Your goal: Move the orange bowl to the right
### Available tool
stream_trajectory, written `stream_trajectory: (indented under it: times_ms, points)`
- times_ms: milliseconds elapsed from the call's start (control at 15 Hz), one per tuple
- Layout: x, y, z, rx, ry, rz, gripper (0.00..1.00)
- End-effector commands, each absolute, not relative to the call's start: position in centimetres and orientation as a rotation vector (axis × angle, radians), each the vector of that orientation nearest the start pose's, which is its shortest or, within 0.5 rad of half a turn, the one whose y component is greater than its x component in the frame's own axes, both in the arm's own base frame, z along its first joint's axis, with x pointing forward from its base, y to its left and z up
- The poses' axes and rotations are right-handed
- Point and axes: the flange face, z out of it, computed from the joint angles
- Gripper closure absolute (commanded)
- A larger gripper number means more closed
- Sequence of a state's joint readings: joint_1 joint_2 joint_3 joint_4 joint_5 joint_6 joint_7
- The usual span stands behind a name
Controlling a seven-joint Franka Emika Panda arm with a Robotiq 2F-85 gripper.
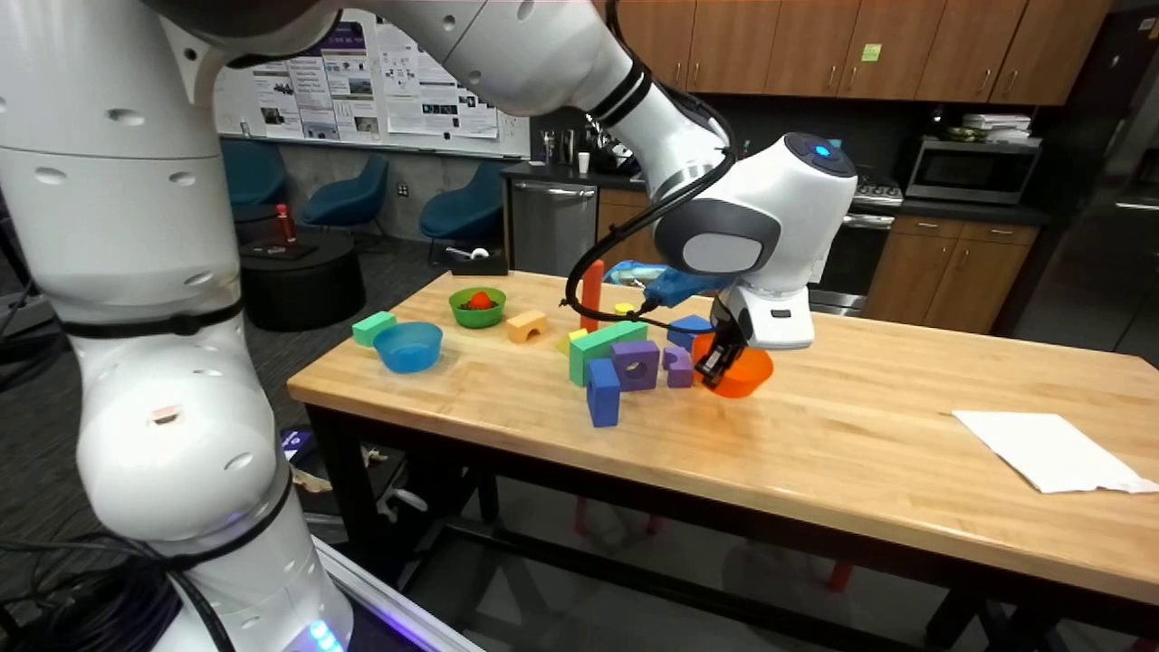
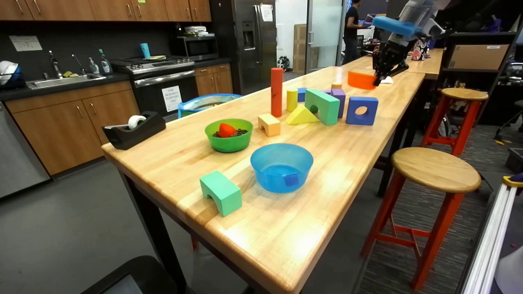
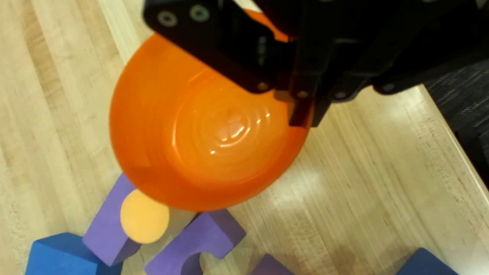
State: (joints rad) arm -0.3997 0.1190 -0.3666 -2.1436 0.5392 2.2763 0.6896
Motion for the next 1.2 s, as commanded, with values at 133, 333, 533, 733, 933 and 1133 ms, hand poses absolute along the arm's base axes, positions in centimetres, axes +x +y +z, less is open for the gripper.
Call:
stream_trajectory:
  times_ms: [133,333,533,733,933,1133]
  points:
    - [41.9,-39.6,32.5,-1.698,2.172,0.007,0.99]
    - [42.7,-39.7,31.1,-1.716,2.173,0.032,0.99]
    - [43.5,-39.7,30.2,-1.733,2.172,0.052,0.99]
    - [44.2,-39.5,30.3,-1.750,2.155,0.061,0.67]
    - [44.2,-38.7,30.7,-1.774,2.121,0.061,0.46]
    - [43.8,-37.8,31.9,-1.808,2.101,0.025,0.27]
